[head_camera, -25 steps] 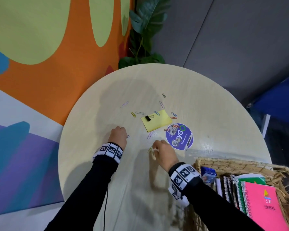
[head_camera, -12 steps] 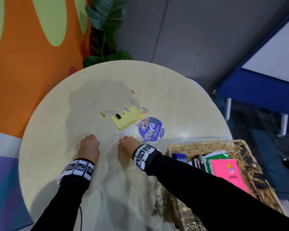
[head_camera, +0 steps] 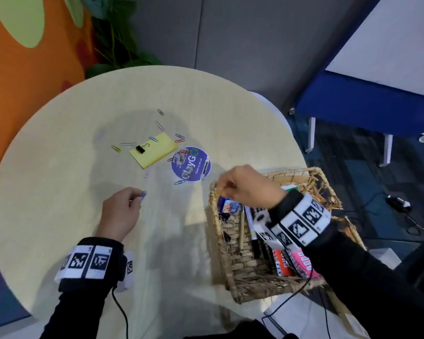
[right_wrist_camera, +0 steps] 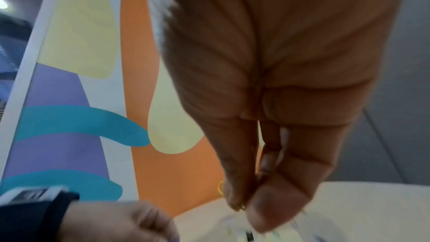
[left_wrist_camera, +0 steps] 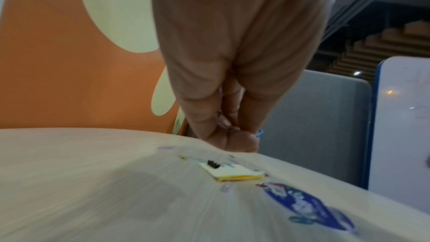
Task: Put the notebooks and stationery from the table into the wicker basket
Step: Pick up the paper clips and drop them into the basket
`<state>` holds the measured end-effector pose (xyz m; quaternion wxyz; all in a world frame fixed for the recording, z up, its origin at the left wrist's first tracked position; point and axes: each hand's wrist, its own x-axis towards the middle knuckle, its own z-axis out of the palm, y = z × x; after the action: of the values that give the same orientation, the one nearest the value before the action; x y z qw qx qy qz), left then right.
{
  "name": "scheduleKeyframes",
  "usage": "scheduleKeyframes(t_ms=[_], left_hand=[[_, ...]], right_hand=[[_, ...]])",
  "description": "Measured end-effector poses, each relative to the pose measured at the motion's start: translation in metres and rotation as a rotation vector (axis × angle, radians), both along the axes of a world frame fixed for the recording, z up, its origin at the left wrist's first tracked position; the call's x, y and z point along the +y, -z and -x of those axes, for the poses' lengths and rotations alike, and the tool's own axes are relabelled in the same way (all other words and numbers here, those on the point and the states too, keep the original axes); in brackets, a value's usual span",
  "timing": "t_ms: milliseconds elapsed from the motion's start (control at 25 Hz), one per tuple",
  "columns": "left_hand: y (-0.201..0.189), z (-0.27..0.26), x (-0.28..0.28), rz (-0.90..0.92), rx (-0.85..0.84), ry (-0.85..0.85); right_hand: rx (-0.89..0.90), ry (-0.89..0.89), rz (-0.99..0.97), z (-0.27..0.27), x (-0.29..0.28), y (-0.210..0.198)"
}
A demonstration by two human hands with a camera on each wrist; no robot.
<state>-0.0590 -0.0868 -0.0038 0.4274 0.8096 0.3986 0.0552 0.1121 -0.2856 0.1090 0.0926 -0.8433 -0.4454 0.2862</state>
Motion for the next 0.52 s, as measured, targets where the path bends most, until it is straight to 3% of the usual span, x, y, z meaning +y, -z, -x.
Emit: scheduleKeyframes(t_ms=[160,320,440,520], left_hand=[[-0.040,-0.012,-0.054,-0.054,-0.119,0.160],[-0.066,-0.025,-0.106,-0.032,-0.207,0.345],[-0.073,-0.028,-0.143,-0.012,-0.129,0.525],[-0.071,-0.029,-0.166,-0.055,-0.045,0.640]], right_hand=[[0.201,-0.149,0.324,0.023,-0.045,0.050],[0.113,-0.300,0.550,0.036,-0.048,0.092],[0.070,-0.272,0.576,0.038,-0.047,0.111],[0.045,-0.135,0.562,0.042,-0.047,0.111]])
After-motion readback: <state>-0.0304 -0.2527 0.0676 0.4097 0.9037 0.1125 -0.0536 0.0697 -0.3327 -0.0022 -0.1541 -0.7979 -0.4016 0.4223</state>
